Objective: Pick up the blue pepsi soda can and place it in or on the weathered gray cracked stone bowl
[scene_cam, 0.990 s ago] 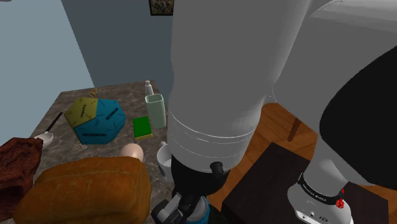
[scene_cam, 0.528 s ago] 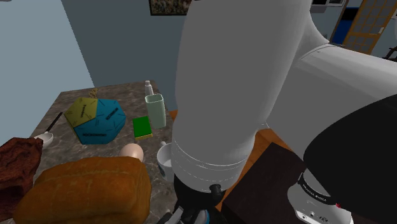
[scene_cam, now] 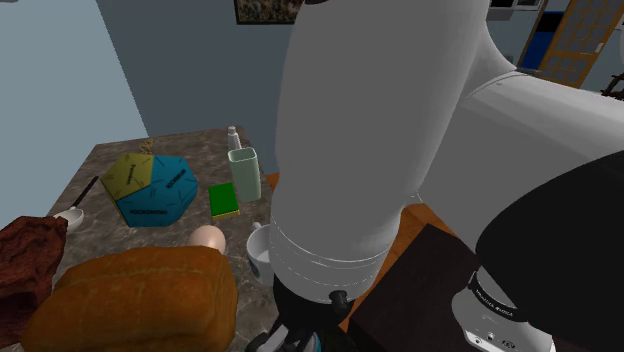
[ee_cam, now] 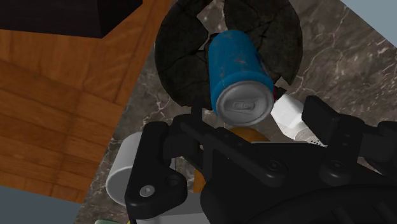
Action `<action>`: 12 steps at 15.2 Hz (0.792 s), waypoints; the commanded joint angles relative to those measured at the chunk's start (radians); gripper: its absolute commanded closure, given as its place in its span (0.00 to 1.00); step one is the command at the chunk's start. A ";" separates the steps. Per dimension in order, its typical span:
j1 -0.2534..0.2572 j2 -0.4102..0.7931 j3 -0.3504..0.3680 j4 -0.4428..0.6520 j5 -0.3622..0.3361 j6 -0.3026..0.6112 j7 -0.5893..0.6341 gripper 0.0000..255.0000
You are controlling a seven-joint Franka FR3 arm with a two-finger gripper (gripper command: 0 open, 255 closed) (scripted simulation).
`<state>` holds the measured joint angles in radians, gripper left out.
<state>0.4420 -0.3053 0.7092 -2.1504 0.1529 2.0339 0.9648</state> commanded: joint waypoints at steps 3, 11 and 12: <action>0.000 0.000 0.000 0.000 0.000 0.000 0.000 0.00; 0.004 -0.036 -0.027 0.097 0.012 -0.129 -0.012 0.00; 0.004 -0.036 -0.027 0.097 0.012 -0.129 -0.012 0.00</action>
<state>0.4463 -0.3411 0.6820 -2.0542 0.1646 1.9063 0.9529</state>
